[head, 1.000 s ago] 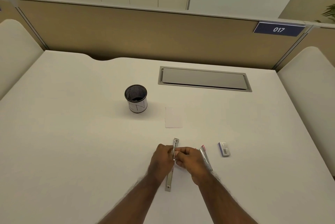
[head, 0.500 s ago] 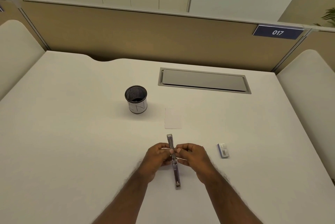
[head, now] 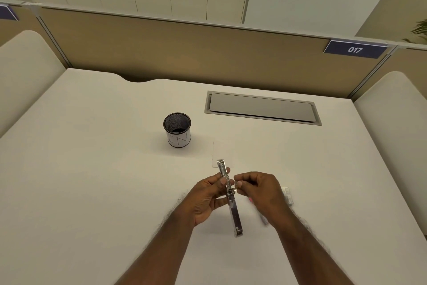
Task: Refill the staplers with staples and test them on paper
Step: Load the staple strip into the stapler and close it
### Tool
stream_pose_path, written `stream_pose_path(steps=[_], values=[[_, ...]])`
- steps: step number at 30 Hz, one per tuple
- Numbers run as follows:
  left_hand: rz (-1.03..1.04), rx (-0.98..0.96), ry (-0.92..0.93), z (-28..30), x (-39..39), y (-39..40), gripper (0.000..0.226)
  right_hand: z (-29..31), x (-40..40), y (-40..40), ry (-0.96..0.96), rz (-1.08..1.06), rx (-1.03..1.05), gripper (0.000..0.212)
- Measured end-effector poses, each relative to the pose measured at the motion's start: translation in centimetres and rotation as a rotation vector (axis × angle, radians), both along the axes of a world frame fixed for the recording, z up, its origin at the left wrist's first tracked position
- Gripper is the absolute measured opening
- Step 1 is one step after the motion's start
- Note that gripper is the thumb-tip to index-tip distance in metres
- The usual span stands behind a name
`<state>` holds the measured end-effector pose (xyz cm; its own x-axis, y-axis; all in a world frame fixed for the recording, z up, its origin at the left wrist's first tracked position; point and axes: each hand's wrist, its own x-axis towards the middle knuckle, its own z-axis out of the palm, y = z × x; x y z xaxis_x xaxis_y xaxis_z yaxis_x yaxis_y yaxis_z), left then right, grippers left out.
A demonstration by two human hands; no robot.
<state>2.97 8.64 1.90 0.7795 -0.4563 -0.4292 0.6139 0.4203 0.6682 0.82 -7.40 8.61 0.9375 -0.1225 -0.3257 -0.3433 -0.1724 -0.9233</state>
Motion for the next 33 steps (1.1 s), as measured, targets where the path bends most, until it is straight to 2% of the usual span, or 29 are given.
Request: stream_pose_path(steps=[4, 11, 24, 28, 33], values=[[-0.058, -0.027, -0.015, 0.6, -0.1, -0.2, 0.040, 1.9, 0.1, -0.3, -0.089, 0.042, -0.087, 0.028], [-0.123, -0.031, -0.036, 0.9, -0.2, -0.6, 0.039, 3.3, 0.4, -0.8, -0.231, 0.233, -0.422, 0.033], [-0.214, 0.021, -0.116, 1.9, -0.3, -1.2, 0.033, 3.0, 0.8, -1.3, -0.262, 0.547, -0.794, 0.037], [-0.233, 0.033, -0.122, 2.1, -0.5, -1.4, 0.036, 3.3, 1.1, -1.3, -0.223, 0.610, -0.826, 0.038], [-0.236, 0.021, -0.111, 2.2, -0.6, -1.2, 0.034, 3.3, 1.3, -1.8, -0.097, 0.453, -0.616, 0.035]])
